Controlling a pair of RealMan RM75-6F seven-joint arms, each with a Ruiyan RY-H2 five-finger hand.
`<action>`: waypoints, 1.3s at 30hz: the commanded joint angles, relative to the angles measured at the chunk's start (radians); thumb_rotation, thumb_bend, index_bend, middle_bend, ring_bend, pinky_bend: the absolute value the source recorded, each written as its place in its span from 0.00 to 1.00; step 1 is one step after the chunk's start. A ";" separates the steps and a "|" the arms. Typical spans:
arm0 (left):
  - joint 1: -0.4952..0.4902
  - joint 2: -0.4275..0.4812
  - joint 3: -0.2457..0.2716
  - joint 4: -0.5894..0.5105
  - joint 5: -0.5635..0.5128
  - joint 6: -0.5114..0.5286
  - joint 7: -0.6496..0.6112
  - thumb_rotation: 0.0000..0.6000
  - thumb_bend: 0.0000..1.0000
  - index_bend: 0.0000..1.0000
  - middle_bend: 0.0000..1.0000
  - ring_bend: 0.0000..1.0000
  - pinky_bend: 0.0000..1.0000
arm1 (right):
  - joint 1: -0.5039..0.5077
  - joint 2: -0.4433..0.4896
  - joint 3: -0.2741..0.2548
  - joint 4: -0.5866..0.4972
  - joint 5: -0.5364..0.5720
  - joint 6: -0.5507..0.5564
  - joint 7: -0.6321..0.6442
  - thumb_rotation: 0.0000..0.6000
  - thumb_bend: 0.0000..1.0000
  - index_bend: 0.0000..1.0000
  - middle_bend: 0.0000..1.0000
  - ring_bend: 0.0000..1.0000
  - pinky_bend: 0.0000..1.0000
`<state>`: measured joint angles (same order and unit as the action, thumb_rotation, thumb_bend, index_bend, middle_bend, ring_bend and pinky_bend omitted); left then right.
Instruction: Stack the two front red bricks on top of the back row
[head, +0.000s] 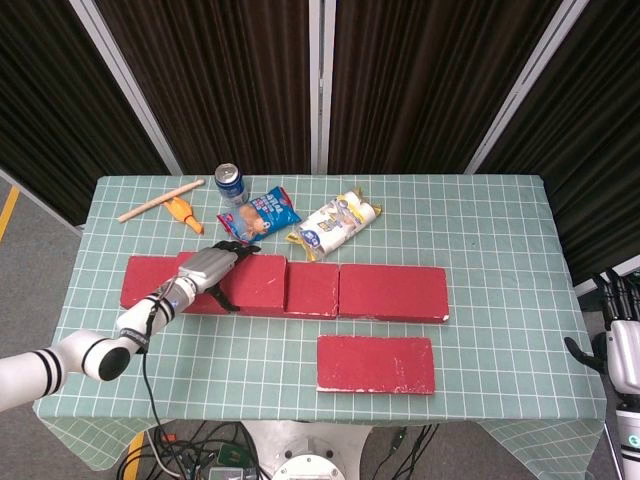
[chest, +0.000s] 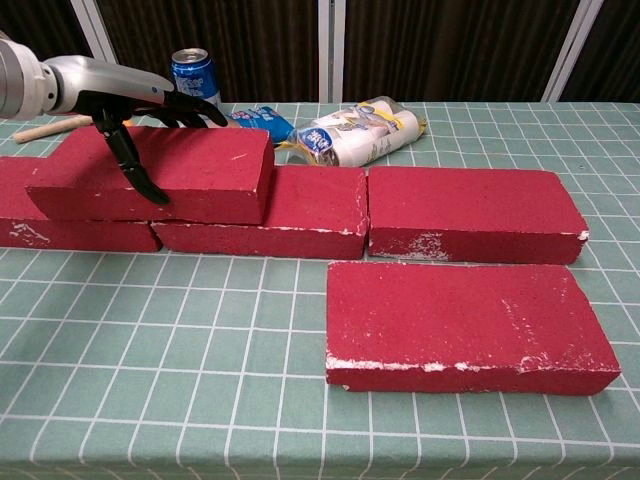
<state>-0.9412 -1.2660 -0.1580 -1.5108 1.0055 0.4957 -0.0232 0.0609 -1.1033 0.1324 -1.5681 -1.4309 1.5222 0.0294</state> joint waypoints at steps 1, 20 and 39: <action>-0.003 -0.005 0.002 0.007 -0.001 0.000 -0.008 1.00 0.04 0.02 0.20 0.00 0.00 | -0.001 0.000 0.000 0.002 0.001 0.000 0.002 1.00 0.10 0.00 0.00 0.00 0.00; -0.001 0.007 0.020 0.013 0.029 0.006 -0.039 1.00 0.04 0.03 0.21 0.00 0.00 | -0.001 0.003 0.005 0.006 0.011 -0.003 0.007 1.00 0.10 0.00 0.00 0.00 0.00; -0.007 -0.016 0.039 0.039 0.050 0.006 -0.043 1.00 0.04 0.04 0.16 0.00 0.00 | 0.000 -0.004 0.000 0.005 0.007 -0.006 -0.001 1.00 0.10 0.00 0.00 0.00 0.00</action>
<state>-0.9470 -1.2791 -0.1219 -1.4756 1.0533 0.5016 -0.0698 0.0607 -1.1070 0.1330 -1.5628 -1.4241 1.5160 0.0280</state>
